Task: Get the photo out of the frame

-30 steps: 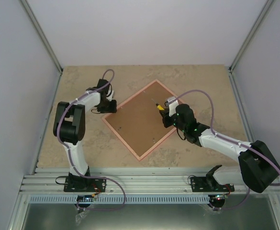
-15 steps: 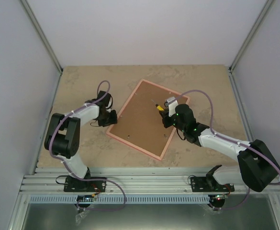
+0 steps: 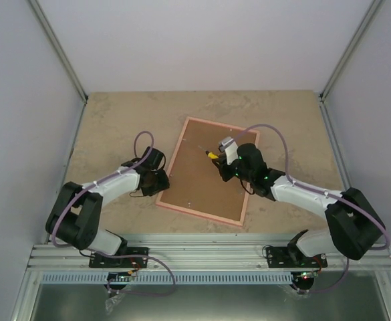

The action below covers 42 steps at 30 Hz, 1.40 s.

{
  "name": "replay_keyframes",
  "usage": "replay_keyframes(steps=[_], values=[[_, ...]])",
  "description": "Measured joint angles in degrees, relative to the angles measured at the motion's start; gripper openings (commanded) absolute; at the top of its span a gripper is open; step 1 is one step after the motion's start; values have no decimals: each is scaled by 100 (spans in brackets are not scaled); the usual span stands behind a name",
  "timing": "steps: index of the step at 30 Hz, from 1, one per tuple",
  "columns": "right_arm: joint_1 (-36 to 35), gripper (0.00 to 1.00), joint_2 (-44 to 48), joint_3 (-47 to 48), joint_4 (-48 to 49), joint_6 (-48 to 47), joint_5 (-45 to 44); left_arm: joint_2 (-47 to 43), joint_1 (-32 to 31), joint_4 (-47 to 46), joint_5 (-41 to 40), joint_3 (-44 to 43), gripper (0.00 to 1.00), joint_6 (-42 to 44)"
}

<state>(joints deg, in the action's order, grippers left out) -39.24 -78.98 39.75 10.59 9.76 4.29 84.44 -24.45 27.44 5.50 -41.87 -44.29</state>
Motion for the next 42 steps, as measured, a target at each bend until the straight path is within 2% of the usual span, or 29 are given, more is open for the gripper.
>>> replay_keyframes(steps=[9,16,20,25,36,42], values=[[-352,1,-581,498,-356,-254,557,-341,-146,-186,-249,149,45,-125],[-575,0,-1172,848,-542,-354,855,-68,-151,-162,-612,-120,45,422],[-693,0,-1410,929,-645,-361,922,59,-151,-260,-564,-275,44,756],[-734,0,-1552,999,-651,-356,966,328,-151,-363,-321,-278,40,981],[-734,1,-1950,1134,-638,-310,1029,431,-160,-466,-46,-275,20,1174],[-734,1,-1998,1196,-636,-310,1058,431,-295,-474,70,-275,16,1268]])
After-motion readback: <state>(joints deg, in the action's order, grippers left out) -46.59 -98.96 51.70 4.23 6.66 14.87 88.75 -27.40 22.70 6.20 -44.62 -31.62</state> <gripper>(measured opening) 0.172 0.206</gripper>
